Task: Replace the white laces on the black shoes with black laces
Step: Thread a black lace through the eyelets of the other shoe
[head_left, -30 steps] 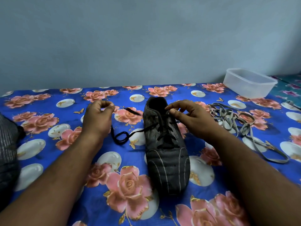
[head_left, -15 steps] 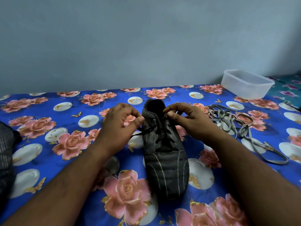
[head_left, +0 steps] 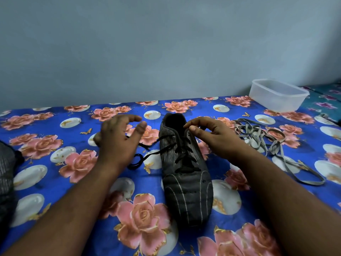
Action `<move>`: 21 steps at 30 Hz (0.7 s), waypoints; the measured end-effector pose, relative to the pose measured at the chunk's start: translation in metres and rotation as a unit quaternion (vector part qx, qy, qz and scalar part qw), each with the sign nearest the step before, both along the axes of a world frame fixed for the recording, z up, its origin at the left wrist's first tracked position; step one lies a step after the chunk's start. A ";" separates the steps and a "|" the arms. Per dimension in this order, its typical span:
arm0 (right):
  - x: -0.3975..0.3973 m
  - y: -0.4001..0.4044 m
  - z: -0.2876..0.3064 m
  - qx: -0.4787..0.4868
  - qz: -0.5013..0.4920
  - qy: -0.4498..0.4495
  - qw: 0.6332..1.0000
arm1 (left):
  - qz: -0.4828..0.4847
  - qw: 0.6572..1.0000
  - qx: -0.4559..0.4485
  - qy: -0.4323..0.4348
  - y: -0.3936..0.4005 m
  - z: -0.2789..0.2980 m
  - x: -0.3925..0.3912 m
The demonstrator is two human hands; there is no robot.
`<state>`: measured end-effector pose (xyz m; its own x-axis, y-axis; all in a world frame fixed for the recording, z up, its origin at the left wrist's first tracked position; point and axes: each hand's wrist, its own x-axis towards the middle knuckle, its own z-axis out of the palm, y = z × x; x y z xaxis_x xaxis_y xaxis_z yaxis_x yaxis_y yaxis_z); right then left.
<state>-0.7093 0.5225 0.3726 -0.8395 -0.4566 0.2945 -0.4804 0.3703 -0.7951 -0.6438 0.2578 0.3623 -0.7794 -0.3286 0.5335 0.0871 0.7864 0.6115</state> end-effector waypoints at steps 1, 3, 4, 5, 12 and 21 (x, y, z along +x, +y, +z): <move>0.000 0.000 0.000 -0.002 0.000 -0.003 1.000 | -0.047 0.999 -0.012 0.000 0.006 0.000 0.001; 0.000 -0.001 0.000 -0.009 0.000 -0.003 1.000 | -0.123 0.992 -0.016 -0.022 0.014 -0.002 0.003; 0.001 -0.001 0.000 -0.009 -0.001 0.014 1.000 | -0.143 0.989 -0.017 -0.031 0.017 -0.003 0.004; 0.001 0.000 0.001 -0.005 -0.003 0.043 0.999 | -0.153 0.987 -0.015 -0.035 0.019 -0.004 0.004; 0.005 0.006 0.006 0.037 0.090 0.106 0.990 | -0.166 0.986 0.016 -0.027 0.016 -0.004 0.004; 0.007 -0.003 0.003 0.019 0.088 0.114 0.989 | -0.211 0.970 0.105 -0.051 0.016 -0.004 0.005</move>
<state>-0.7021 0.5197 0.3756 -0.6604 -0.6039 0.4464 -0.7049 0.2936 -0.6457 -0.6386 0.2737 0.3579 -0.9137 -0.0615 0.4017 0.3045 0.5509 0.7770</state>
